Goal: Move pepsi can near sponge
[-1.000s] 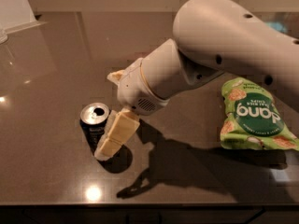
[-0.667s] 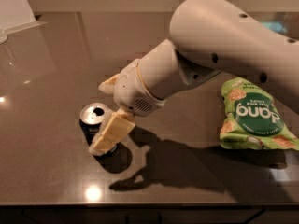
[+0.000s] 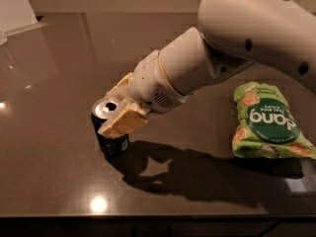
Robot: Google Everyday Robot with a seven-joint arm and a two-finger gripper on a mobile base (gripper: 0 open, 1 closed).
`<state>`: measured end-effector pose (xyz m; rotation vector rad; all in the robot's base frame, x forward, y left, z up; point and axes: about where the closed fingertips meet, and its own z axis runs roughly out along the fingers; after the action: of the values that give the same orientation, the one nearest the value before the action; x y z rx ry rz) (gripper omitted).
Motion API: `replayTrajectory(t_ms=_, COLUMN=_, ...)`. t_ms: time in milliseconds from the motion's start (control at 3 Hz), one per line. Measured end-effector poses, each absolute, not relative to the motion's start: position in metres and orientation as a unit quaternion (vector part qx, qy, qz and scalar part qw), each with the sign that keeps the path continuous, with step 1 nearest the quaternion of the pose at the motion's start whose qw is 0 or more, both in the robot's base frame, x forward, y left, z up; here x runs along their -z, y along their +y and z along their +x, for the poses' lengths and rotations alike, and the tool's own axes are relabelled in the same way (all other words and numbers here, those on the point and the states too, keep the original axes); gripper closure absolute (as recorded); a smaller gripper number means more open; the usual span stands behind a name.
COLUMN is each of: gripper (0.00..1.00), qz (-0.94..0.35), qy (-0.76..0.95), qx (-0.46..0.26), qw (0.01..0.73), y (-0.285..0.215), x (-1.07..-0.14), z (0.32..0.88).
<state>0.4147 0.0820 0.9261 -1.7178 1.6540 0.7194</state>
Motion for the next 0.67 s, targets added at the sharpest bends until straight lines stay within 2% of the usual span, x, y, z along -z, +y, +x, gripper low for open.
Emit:
replayTrajectory(t_ms=333, gripper=0.88, qz=-0.635, qy=0.641, qx=-0.265, qw=0.339, y=0.058, x=-0.949, z=0.425)
replayTrajectory(t_ms=667, gripper=1.0, qz=-0.606, qy=0.666, qx=-0.241, qw=0.362, y=0.019, x=-0.971, z=0.449)
